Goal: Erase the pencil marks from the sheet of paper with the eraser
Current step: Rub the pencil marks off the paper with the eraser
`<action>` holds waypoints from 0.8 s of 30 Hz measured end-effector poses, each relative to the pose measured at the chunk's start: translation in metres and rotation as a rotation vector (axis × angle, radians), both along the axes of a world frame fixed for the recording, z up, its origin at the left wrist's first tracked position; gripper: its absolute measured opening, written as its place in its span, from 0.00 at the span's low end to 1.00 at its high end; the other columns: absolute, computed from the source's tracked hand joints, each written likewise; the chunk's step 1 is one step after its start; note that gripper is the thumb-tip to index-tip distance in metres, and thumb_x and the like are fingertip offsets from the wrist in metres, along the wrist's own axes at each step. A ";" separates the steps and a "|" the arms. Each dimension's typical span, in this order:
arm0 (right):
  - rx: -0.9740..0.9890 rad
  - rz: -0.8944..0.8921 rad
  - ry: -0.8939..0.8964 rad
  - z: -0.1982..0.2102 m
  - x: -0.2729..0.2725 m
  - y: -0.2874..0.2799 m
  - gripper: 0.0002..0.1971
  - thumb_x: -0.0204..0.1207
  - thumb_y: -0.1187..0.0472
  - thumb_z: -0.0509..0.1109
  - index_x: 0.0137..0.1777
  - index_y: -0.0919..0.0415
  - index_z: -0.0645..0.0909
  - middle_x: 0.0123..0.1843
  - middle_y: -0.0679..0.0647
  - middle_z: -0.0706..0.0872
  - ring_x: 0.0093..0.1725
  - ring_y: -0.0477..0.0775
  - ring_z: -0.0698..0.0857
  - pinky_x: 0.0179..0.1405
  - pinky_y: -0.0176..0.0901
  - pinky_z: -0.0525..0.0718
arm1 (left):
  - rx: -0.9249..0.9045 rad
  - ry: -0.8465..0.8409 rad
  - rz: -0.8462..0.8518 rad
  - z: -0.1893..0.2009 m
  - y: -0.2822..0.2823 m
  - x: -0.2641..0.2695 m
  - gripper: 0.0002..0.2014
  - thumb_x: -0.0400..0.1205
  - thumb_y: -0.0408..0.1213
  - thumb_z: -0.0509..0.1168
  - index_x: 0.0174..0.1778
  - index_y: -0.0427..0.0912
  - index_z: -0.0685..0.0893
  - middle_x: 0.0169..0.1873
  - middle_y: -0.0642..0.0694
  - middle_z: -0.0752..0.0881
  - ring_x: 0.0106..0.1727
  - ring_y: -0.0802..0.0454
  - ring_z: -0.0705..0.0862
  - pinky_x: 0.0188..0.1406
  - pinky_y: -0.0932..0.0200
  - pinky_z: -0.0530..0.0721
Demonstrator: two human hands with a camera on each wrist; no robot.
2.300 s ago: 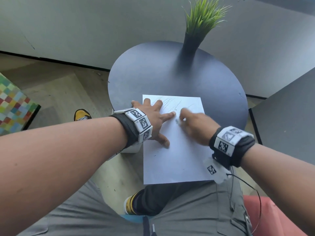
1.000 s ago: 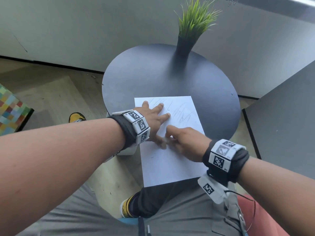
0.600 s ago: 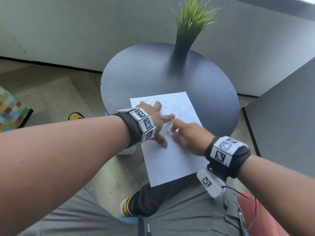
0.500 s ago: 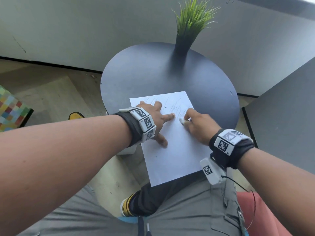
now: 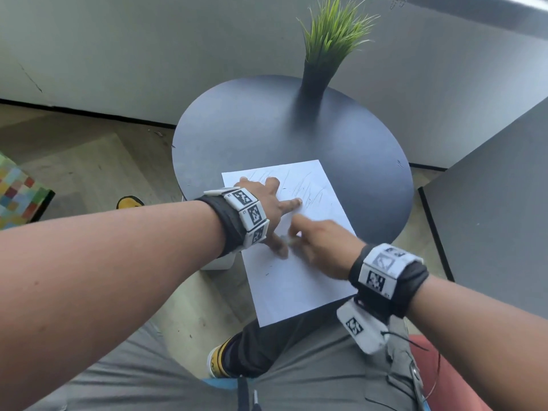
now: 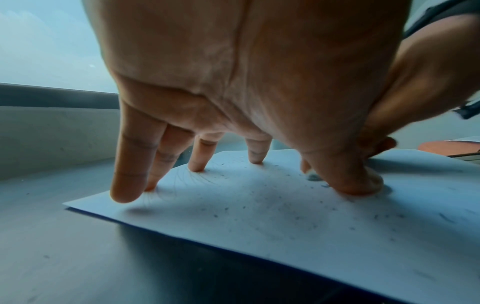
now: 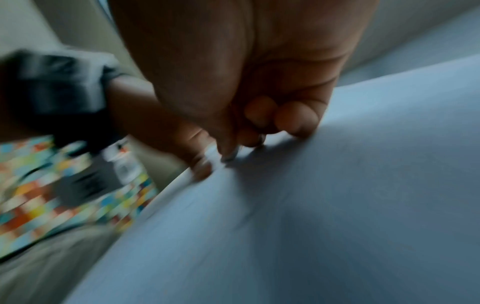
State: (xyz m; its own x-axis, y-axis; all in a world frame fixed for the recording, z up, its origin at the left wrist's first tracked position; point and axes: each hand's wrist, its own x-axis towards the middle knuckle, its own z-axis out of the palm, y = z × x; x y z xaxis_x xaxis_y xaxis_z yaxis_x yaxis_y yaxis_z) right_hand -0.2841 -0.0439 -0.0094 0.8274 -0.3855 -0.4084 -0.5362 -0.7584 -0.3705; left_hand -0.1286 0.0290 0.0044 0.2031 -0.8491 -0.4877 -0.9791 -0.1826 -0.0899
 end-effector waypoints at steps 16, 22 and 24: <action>-0.115 -0.431 -0.024 0.007 -0.012 -0.069 0.13 0.82 0.43 0.60 0.47 0.53 0.71 0.44 0.57 0.85 0.43 0.60 0.83 0.43 0.51 0.83 | -0.002 0.004 0.023 -0.002 0.003 0.002 0.57 0.63 0.85 0.61 0.85 0.71 0.44 0.71 0.42 0.65 0.57 0.33 0.78 0.45 0.50 0.77; -0.106 -0.051 0.018 0.004 -0.018 -0.002 0.11 0.84 0.45 0.57 0.54 0.52 0.70 0.46 0.53 0.82 0.43 0.61 0.79 0.43 0.51 0.79 | -0.080 0.024 0.052 -0.013 0.002 0.003 0.55 0.60 0.87 0.59 0.82 0.67 0.58 0.72 0.39 0.66 0.68 0.28 0.70 0.62 0.35 0.76; -0.132 0.052 -0.004 0.005 -0.019 0.008 0.10 0.85 0.48 0.58 0.57 0.53 0.71 0.48 0.55 0.84 0.44 0.61 0.80 0.39 0.49 0.76 | -0.142 0.052 0.056 -0.020 0.004 0.000 0.52 0.62 0.86 0.57 0.79 0.61 0.62 0.77 0.37 0.62 0.76 0.29 0.63 0.65 0.33 0.74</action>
State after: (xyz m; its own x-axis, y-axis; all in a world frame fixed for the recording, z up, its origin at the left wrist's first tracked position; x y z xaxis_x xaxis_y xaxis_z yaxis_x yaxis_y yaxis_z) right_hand -0.3034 -0.0362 -0.0041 0.8490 -0.3922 -0.3540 -0.4938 -0.8274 -0.2676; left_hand -0.1284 0.0333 -0.0160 0.2301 -0.8983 -0.3743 -0.9695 -0.2447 -0.0086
